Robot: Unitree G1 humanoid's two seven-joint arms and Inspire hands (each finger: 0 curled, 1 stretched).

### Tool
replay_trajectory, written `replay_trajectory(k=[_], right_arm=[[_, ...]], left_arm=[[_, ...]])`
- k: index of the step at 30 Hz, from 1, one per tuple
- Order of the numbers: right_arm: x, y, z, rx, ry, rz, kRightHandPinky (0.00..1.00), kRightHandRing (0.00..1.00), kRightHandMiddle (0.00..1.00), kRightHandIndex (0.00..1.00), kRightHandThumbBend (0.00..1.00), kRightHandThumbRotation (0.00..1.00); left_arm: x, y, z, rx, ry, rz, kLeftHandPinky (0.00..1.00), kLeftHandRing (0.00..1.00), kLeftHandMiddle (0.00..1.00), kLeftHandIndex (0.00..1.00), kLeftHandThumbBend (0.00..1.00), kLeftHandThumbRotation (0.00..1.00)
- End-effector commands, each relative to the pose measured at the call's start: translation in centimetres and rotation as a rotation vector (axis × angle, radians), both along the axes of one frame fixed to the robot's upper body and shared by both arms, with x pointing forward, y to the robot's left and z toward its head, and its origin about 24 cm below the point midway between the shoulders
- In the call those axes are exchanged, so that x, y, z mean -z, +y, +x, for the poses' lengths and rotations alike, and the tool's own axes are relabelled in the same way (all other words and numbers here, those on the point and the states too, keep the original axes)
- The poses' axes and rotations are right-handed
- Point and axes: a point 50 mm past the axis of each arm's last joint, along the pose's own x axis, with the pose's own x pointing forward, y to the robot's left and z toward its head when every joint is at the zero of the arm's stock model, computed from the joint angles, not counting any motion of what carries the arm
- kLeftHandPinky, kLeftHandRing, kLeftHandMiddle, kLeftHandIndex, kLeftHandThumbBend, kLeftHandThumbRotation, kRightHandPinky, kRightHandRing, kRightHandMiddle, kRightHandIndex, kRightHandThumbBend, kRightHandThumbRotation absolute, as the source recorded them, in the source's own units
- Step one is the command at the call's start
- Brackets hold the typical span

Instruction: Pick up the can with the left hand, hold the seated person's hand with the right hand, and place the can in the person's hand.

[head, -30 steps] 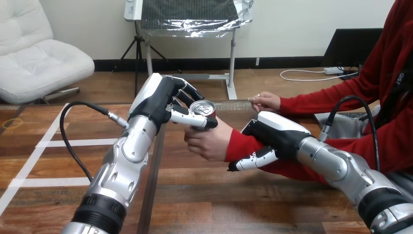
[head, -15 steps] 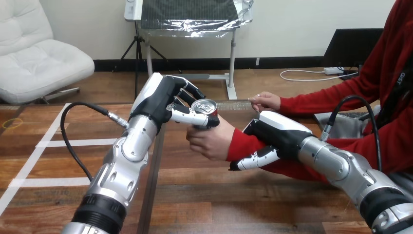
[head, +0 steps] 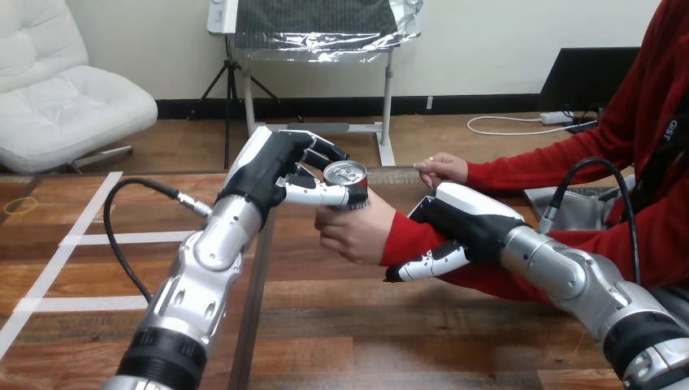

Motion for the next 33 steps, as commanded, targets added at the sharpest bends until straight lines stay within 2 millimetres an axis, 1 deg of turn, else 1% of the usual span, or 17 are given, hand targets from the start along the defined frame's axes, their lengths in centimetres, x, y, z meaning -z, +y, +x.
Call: replay_trajectory(k=[1,5,7,14,15,17,23,24,29,33], right_arm=[[-4.1,3.3,1.4,-0.101,-0.162,0.111,0.30,0.33,0.36,0.35,0.72,0.44],[-4.0,3.1,1.4,-0.100,-0.153,0.107,0.32,0.35,0.39,0.38,0.74,0.46],[-4.0,3.0,1.4,-0.101,-0.151,0.104,0.34,0.37,0.41,0.41,0.77,0.50],[-4.0,2.6,1.2,-0.096,-0.148,0.082,0.39,0.43,0.47,0.48,0.84,0.61],[-3.9,2.5,1.2,-0.096,-0.154,0.073,0.41,0.45,0.49,0.50,0.87,0.65],[-3.9,2.4,1.1,-0.096,-0.161,0.059,0.42,0.46,0.51,0.52,0.89,0.68],[-3.8,2.0,0.9,-0.100,-0.172,0.046,0.45,0.50,0.55,0.58,0.96,0.78],[-3.8,2.0,0.9,-0.100,-0.174,0.046,0.45,0.51,0.56,0.60,0.97,0.82],[-3.7,1.7,0.6,-0.105,-0.180,0.051,0.46,0.53,0.58,0.63,0.99,0.89],[-3.6,1.4,0.4,-0.107,-0.187,0.061,0.47,0.54,0.60,0.66,1.00,0.94]], left_arm=[[-1.6,-0.5,0.0,0.035,-0.074,-0.066,0.74,0.79,0.78,0.74,0.71,0.53],[-1.7,0.0,-0.3,0.031,-0.093,-0.094,0.81,0.84,0.83,0.80,0.71,0.62],[-1.7,0.1,-0.3,0.026,-0.097,-0.104,0.85,0.87,0.86,0.84,0.72,0.68],[-1.9,1.0,-1.0,-0.005,-0.137,-0.136,0.91,0.92,0.90,0.89,0.76,0.79],[-1.9,1.1,-1.1,-0.009,-0.139,-0.143,0.93,0.93,0.91,0.90,0.78,0.81],[-2.0,1.3,-1.3,-0.016,-0.149,-0.154,0.94,0.94,0.92,0.91,0.79,0.83],[-2.0,2.2,-1.9,-0.038,-0.166,-0.168,0.96,0.95,0.93,0.93,0.85,0.88],[-2.0,2.3,-2.0,-0.042,-0.168,-0.172,0.96,0.95,0.94,0.93,0.86,0.90],[-1.7,3.2,-2.7,-0.067,-0.177,-0.194,0.95,0.95,0.95,0.94,0.87,0.93],[-1.4,3.8,-3.2,-0.096,-0.185,-0.210,0.95,0.94,0.95,0.94,0.92,0.96]])
